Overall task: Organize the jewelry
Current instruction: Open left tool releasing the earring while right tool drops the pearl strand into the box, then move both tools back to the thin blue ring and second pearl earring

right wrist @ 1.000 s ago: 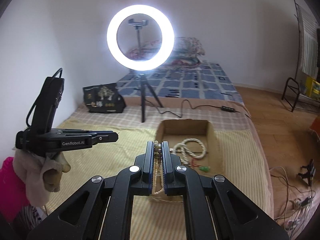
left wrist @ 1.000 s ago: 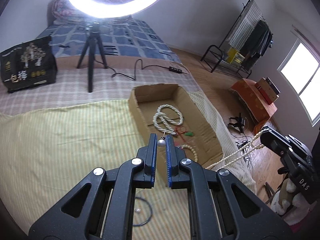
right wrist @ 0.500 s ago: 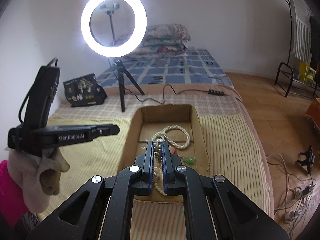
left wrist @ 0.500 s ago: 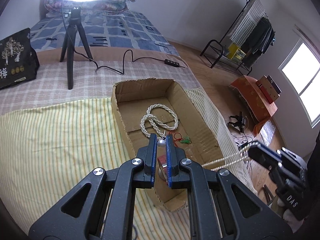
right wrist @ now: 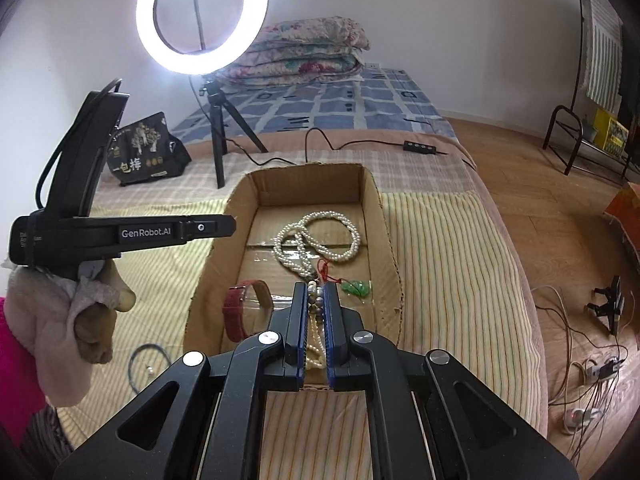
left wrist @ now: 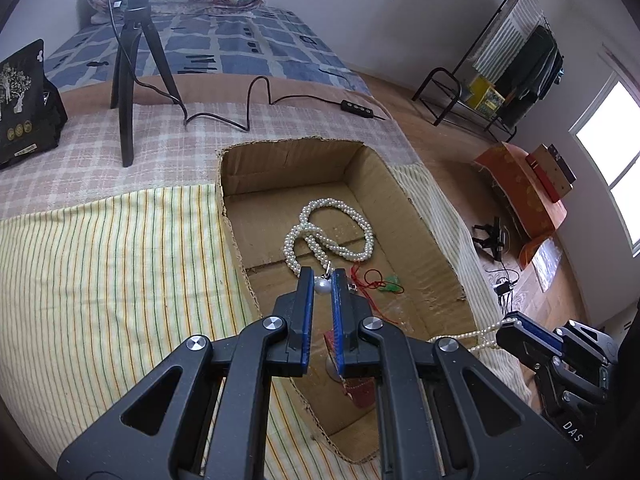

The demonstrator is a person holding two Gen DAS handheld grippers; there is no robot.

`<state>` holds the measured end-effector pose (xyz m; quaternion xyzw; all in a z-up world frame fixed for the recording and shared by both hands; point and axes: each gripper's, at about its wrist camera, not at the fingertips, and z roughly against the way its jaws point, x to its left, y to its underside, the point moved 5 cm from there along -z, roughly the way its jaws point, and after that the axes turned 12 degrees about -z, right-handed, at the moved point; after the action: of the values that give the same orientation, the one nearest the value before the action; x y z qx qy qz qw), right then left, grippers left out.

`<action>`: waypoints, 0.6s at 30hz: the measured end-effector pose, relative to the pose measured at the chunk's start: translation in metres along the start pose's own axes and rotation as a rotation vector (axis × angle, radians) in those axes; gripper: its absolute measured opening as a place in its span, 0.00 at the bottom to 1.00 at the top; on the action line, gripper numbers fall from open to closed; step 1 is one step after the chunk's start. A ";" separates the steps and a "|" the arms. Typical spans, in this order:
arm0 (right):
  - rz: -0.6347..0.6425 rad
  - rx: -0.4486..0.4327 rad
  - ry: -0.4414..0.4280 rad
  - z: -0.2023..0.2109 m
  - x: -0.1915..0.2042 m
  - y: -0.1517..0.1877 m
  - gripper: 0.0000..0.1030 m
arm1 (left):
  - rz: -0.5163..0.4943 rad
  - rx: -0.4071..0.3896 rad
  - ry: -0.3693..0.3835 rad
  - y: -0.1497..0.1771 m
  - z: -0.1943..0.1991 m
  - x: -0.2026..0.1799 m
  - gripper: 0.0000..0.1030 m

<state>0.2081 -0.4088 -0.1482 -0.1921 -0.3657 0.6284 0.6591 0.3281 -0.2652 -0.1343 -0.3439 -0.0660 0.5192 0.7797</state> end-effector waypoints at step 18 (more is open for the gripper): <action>0.028 -0.072 0.120 0.015 0.006 -0.004 0.77 | -0.009 -0.034 -0.028 -0.004 0.021 0.000 0.59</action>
<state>0.2001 -0.4063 -0.1337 -0.2579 -0.3451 0.6113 0.6638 0.3219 -0.2563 -0.1160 -0.3493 -0.0872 0.5194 0.7750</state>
